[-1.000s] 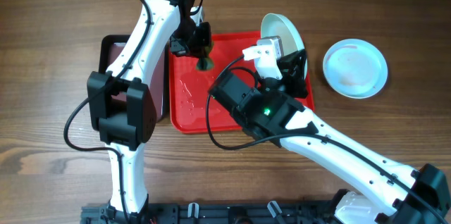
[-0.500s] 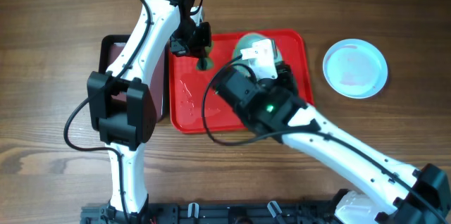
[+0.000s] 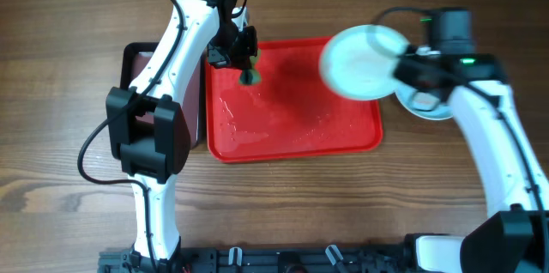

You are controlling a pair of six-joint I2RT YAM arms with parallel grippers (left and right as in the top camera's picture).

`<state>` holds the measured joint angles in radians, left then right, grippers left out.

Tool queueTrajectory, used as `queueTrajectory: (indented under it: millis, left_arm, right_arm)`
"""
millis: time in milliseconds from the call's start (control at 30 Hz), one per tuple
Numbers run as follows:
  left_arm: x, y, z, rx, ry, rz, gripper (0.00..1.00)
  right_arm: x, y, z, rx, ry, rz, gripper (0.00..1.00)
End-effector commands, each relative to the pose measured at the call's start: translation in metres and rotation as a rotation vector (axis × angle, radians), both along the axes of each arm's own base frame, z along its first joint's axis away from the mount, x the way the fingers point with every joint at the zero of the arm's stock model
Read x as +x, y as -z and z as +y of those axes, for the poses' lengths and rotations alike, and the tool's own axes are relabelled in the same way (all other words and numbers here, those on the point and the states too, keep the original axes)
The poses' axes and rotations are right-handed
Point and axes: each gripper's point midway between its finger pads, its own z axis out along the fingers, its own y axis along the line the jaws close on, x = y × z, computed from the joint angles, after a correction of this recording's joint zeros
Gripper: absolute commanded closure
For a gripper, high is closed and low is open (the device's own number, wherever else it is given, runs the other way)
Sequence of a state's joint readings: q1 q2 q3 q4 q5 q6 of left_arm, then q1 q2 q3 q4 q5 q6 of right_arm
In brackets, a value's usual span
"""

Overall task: Clean dirty plates on tray and stack at the side
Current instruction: 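Carry the blue plate right and stack it on the plate pile, then lower the sponge into the maroon tray and open the left gripper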

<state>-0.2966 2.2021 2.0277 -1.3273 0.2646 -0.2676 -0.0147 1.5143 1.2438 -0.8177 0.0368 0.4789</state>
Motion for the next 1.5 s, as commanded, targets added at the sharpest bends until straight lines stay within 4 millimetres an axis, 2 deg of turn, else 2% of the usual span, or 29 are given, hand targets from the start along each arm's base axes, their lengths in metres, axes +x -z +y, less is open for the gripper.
queueTrajectory:
  millis: [0,100,267,433,567,800,833,867,900,1000,1067,1133,1200,1233,1267,1367,1467]
  left_arm:
    - [-0.002,0.003,-0.006,-0.021,0.002,0.011,0.96]
    - [-0.001,0.003,-0.006,-0.022,0.002,0.008,0.96]
    - [-0.001,0.003,-0.007,-0.022,0.004,0.008,0.96]
    - [-0.002,0.003,-0.009,-0.022,0.008,0.008,0.96]
    - [-0.003,0.003,-0.010,-0.022,0.012,0.009,0.96]
    - [-0.003,0.003,-0.010,-0.022,0.012,0.008,0.96]
    - [-0.003,0.003,-0.010,-0.022,0.012,0.008,0.96]
    - [-0.002,0.003,-0.010,-0.018,0.012,0.006,0.96]
    - [-0.002,0.003,-0.008,-0.010,0.010,0.005,0.96]
    - [-0.002,-0.006,-0.002,-0.013,-0.006,-0.003,0.96]
    - [-0.002,-0.019,0.008,-0.004,-0.042,-0.022,0.96]
    - [-0.002,-0.043,0.031,0.024,-0.088,-0.067,0.96]
    - [-0.006,-0.063,0.052,0.063,-0.122,-0.102,0.96]
    - [-0.009,-0.072,0.066,0.097,-0.144,-0.117,0.96]
    - [-0.015,-0.083,0.086,0.145,-0.175,-0.126,0.96]
    - [-0.033,-0.095,0.125,0.190,-0.250,-0.087,0.96]
    - [-0.036,-0.089,0.148,0.204,-0.303,-0.051,0.96]
  right_arm:
    - [-0.005,0.007,-0.044,0.090,0.137,0.012,0.96]
    - [-0.013,0.023,-0.085,0.099,0.251,0.051,0.96]
    - [-0.021,0.055,-0.117,0.108,0.341,0.115,0.96]
    - [-0.023,0.089,-0.128,0.090,0.371,0.196,0.96]
    - [-0.028,0.108,-0.133,0.077,0.389,0.253,0.96]
    - [-0.040,0.110,-0.156,0.078,0.453,0.261,0.95]
    - [-0.041,0.110,-0.157,0.078,0.454,0.264,0.92]
    - [-0.039,0.110,-0.153,0.084,0.398,0.263,0.78]
    - [-0.037,0.108,-0.149,0.098,0.369,0.254,0.69]
    - [-0.024,0.090,-0.137,0.158,0.299,0.188,0.63]
    - [-0.014,0.064,-0.129,0.183,0.246,0.107,0.59]
    - [-0.003,0.024,-0.109,0.226,0.112,-0.016,0.54]
    - [-0.001,-0.001,-0.096,0.226,0.044,-0.082,0.45]
    - [-0.001,-0.011,-0.089,0.210,0.016,-0.103,0.43]
    - [0.000,-0.025,-0.076,0.185,-0.041,-0.134,0.35]
    - [0.002,-0.040,-0.041,0.175,-0.137,-0.162,0.30]
    - [0.005,-0.036,-0.004,0.187,-0.232,-0.146,0.30]
